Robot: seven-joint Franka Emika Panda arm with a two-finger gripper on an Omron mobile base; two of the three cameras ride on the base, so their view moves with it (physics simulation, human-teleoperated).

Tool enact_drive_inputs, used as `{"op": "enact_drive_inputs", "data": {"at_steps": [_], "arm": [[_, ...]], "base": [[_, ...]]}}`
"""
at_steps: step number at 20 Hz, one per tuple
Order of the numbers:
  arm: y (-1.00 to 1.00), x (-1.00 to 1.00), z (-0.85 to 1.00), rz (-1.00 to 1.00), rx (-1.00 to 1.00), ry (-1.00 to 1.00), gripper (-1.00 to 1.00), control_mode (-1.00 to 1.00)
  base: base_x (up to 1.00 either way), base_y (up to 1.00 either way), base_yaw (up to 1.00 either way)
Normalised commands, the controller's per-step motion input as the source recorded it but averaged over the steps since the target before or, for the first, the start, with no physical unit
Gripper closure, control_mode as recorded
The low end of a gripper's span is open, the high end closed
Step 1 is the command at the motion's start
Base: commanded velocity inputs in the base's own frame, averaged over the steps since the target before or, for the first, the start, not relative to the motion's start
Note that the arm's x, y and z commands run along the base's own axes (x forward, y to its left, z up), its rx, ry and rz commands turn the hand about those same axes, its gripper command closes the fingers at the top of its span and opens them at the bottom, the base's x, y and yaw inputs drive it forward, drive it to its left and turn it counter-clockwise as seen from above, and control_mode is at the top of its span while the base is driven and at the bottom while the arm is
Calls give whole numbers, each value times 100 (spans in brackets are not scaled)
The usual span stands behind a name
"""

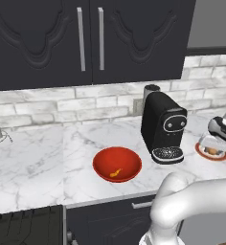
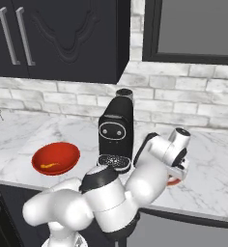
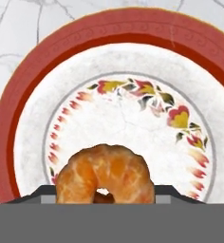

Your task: Remove the tangerine from the bowl and place it on the small plate. Then place the bowl with only the shrimp in the microwave, close the door, and press the start button to microwave the shrimp.

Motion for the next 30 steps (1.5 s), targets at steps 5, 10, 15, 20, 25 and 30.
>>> {"op": "enact_drive_inputs", "data": {"at_steps": [5,10,15,20,25,30], "arm": [[-11,3,2,10,2,0,-100,-100],[1,-1,47,6,0,-4,-100,-100],[15,-30,73,1,0,-16,-100,-100],[73,-89,48,-2,0,-18,-100,-100],[99,-74,19,-2,-2,-14,-100,-100],[100,-55,8,0,-3,-14,-100,-100]], "base": [[0,0,0],[0,0,0],[0,0,0],[0,0,0],[0,0,0],[0,0,0]]}}
